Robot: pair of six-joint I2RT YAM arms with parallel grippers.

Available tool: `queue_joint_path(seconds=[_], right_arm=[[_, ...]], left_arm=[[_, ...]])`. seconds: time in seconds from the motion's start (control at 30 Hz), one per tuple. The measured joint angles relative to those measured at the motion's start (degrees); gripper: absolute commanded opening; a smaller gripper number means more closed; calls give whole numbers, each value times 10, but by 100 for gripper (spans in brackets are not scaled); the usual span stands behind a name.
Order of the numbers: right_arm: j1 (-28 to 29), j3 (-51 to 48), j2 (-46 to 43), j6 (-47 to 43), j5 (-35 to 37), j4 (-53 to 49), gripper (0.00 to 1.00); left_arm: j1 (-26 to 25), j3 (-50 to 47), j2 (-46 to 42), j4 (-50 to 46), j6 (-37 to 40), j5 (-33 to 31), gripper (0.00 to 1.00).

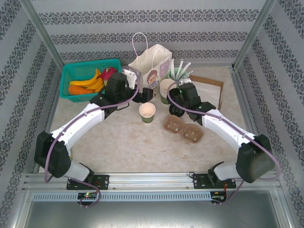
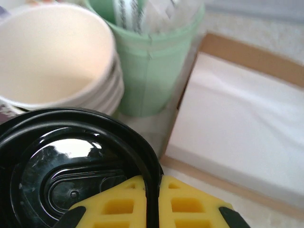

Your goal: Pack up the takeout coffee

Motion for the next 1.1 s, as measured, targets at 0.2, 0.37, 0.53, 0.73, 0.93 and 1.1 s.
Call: queue_joint_path(seconds=[0.2,0.37,0.53,0.73,0.93,1.1], right_arm=[[4,2,-8,-81,-46,7,11],[19,30,-11,-127,-80,-3,11],[42,56,-12,-162,-97,-14,10],[68,87,-10,-198,-88,-31,10],[86,115,10,-229,-55,-59,10],[95,125,27,-243,-42,-75,10]], left_arm=[[0,93,47,-101,144,93,89],[0,147,78,-171,227,154,77],[0,199,120,-216,258,193,68],[-4,223,148,-233,263,195,55],[-7,238,161,-242,265,170,40],[-7,238,161,-242,261,147,31]])
